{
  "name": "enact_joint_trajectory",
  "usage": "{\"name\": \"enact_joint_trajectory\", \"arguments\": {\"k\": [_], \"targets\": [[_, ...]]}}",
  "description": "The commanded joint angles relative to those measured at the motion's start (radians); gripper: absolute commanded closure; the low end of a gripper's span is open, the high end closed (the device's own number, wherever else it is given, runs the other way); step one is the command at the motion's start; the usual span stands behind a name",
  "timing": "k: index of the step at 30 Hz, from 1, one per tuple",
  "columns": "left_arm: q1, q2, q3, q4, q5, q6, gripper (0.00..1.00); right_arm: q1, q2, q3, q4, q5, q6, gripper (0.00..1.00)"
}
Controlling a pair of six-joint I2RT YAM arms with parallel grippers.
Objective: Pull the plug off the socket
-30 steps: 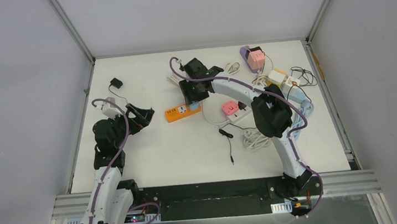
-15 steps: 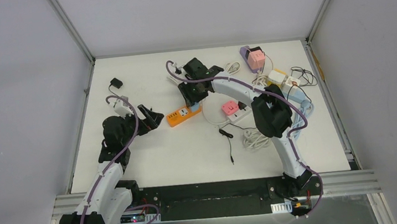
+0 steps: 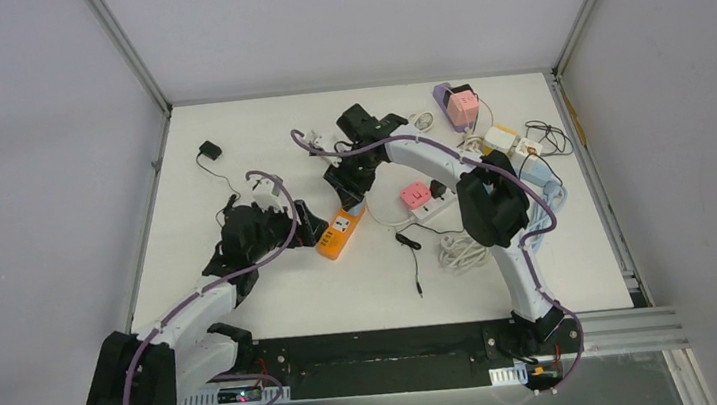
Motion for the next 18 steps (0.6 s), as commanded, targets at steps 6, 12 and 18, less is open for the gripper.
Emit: {"name": "enact_joint_trajectory", "arguments": {"k": [6, 12, 18], "targets": [[-0.043, 0.236, -0.015, 0.329, -0.032, -0.098, 0.06, -0.028, -0.014, 0.021, -0.001, -0.218, -0.151, 1.0], [-0.091, 0.363, 0.049, 0.299, -0.055, -0.121, 0.2, -0.037, -0.012, 0.008, 0.01, -0.245, -0.127, 1.0], [-0.109, 0.444, 0.077, 0.3, -0.069, -0.136, 0.26, -0.045, -0.014, 0.003, 0.019, -0.241, -0.118, 1.0]]}}
